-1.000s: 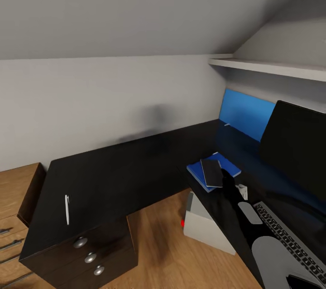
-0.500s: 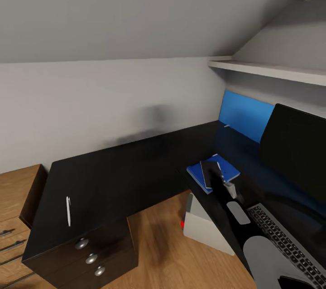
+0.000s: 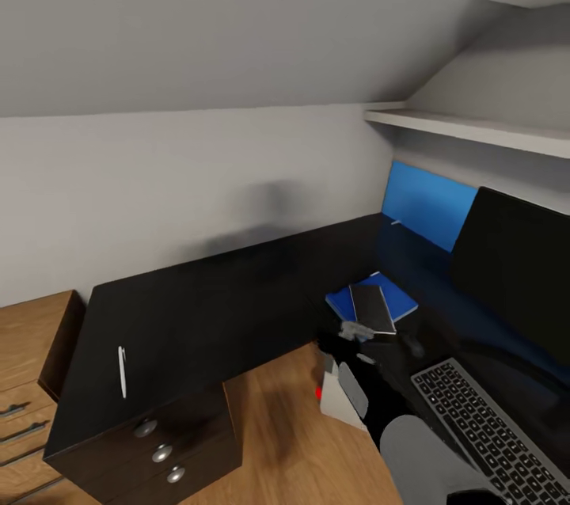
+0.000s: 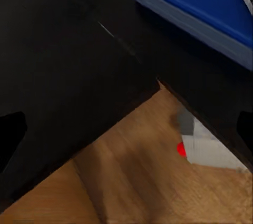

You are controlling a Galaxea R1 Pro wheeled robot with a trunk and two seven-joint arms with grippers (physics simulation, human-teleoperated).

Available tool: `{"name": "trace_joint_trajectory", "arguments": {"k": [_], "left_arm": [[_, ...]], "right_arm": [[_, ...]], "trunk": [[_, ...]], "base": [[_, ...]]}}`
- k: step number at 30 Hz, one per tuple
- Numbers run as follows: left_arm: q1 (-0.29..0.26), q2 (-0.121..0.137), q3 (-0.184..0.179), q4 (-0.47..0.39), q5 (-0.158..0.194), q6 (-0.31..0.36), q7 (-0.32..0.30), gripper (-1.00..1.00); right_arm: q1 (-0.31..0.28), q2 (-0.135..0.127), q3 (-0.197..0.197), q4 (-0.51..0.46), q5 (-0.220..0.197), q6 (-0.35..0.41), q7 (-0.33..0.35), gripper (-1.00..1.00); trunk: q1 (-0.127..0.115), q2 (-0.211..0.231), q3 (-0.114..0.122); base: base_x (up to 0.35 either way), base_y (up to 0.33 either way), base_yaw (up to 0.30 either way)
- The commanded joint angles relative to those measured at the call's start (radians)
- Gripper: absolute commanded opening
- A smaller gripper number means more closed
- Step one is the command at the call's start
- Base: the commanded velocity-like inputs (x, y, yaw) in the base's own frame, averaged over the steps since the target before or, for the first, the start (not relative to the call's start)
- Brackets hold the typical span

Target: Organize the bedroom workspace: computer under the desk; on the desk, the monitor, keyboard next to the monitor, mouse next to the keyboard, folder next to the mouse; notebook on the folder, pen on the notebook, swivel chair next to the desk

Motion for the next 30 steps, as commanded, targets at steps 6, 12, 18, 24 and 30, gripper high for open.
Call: {"name": "trace_joint_trajectory", "arguments": {"k": [6, 12, 18, 24, 30], "left_arm": [[0.0, 0.002, -0.004, -0.002, 0.009, -0.005, 0.007, 1.0], [0.0, 0.003, -0.003, -0.002, 0.008, -0.005, 0.007, 1.0], [0.0, 0.004, -0.002, -0.002, 0.007, -0.005, 0.008, 1.0], [0.0, 0.004, -0.002, -0.002, 0.007, -0.005, 0.007, 1.0], [0.0, 0.004, -0.002, -0.002, 0.007, -0.005, 0.007, 1.0]], "right_arm": [[0.002, 0.002, 0.238, -0.123, 0.062, 0.172, -0.235, 1.0], [0.057, 0.002, 0.275, -0.248, -0.001, 0.2, -0.268, 1.0], [0.073, 0.002, 0.327, -0.271, -0.009, 0.199, -0.271, 1.0], [0.077, 0.002, 0.413, -0.271, -0.01, 0.2, -0.268, 1.0], [0.085, 0.002, 0.513, -0.273, -0.011, 0.197, -0.266, 1.0]], "trunk": [[-0.023, 0.041, 0.018], [-0.027, 0.048, 0.021], [-0.027, 0.048, 0.017], [-0.027, 0.048, 0.014], [-0.027, 0.048, 0.014]], "base": [[0.0, 0.0, 0.0], [0.0, 0.0, 0.031], [0.0, 0.0, 0.202], [0.0, 0.0, 0.167], [0.0, 0.0, 0.016]]}}
